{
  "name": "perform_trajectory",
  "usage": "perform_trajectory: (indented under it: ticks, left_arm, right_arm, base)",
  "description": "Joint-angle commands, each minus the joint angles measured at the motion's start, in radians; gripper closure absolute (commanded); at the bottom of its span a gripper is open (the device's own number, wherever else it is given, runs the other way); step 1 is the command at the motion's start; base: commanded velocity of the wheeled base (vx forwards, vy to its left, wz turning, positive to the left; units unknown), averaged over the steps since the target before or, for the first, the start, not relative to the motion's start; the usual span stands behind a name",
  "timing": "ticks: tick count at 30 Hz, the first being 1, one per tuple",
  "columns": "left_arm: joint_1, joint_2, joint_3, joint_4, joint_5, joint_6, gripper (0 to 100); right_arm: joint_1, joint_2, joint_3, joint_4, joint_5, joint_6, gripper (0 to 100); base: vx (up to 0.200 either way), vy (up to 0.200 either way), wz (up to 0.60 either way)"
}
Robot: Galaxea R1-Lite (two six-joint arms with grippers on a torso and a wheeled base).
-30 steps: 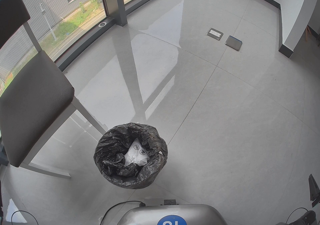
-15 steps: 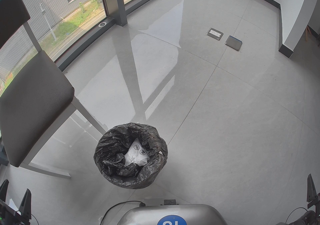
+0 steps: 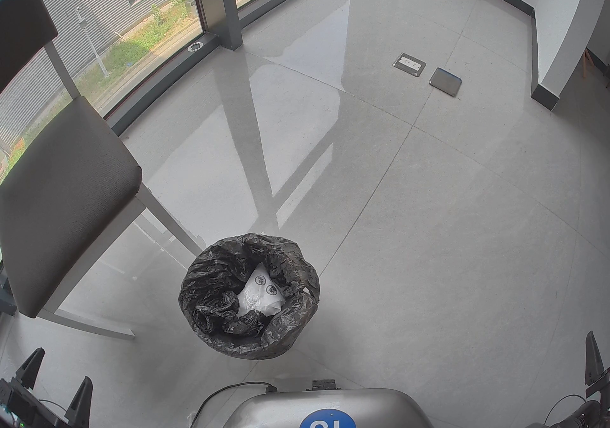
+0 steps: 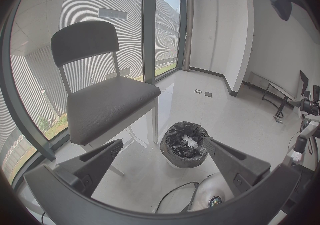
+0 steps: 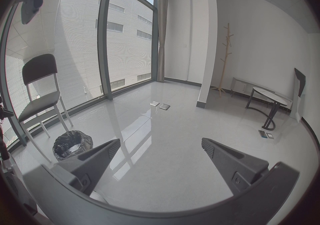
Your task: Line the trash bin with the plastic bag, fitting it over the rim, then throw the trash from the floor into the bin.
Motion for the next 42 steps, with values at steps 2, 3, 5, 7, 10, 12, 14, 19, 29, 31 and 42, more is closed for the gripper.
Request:
perform_trajectory:
  ticks: [2, 3, 5, 7, 10, 12, 14, 19, 29, 31, 42]
  left_arm:
    - [-0.001, 0.008, 0.020, 0.000, 0.005, -0.006, 0]
    - [-0.001, 0.008, 0.020, 0.000, 0.005, -0.003, 0]
    - [-0.001, 0.008, 0.020, 0.000, 0.004, -0.004, 0]
    - [-0.001, 0.008, 0.020, 0.000, 0.002, -0.001, 0]
    - [-0.001, 0.010, 0.020, 0.000, 0.002, -0.001, 0]
    - [-0.001, 0.010, 0.020, 0.000, 0.001, -0.001, 0]
    - [-0.001, 0.008, 0.020, -0.001, 0.002, -0.001, 0]
    - [-0.001, 0.008, 0.020, -0.001, 0.002, -0.001, 0]
    - [0.074, -0.078, 0.020, -0.001, 0.004, -0.003, 0]
    - [0.074, -0.079, 0.020, -0.003, 0.004, -0.003, 0]
    - [0.074, -0.079, 0.020, -0.001, 0.004, -0.004, 0]
  right_arm:
    - [0.000, -0.011, 0.017, 0.005, 0.016, 0.009, 0]
    - [0.000, -0.011, 0.017, 0.005, 0.031, 0.020, 0]
    - [0.000, -0.011, 0.017, 0.005, 0.071, 0.044, 0]
    - [0.000, -0.011, 0.017, 0.007, 0.096, 0.055, 0]
    - [0.001, -0.011, 0.017, 0.008, 0.125, 0.058, 0]
    - [0.001, -0.011, 0.017, 0.007, 0.160, 0.058, 0]
    - [0.000, -0.011, 0.017, 0.007, 0.171, 0.058, 0]
    - [0.001, -0.011, 0.002, 0.058, 0.232, 0.047, 0]
    - [0.001, -0.011, 0.006, 0.053, 0.340, 0.006, 0]
    - [0.000, -0.011, 0.000, 0.064, 0.327, 0.004, 0]
    - [0.000, -0.011, 0.014, 0.087, 0.119, -0.008, 0]
  base:
    - [0.000, 0.000, 0.00]
    - [0.000, 0.000, 0.00]
    - [0.000, 0.000, 0.00]
    - [0.000, 0.000, 0.00]
    - [0.000, 0.000, 0.00]
    - [0.000, 0.000, 0.00]
    - [0.000, 0.000, 0.00]
    - [0.000, 0.000, 0.00]
    - [0.000, 0.000, 0.00]
    - [0.000, 0.000, 0.00]
    - [0.000, 0.000, 0.00]
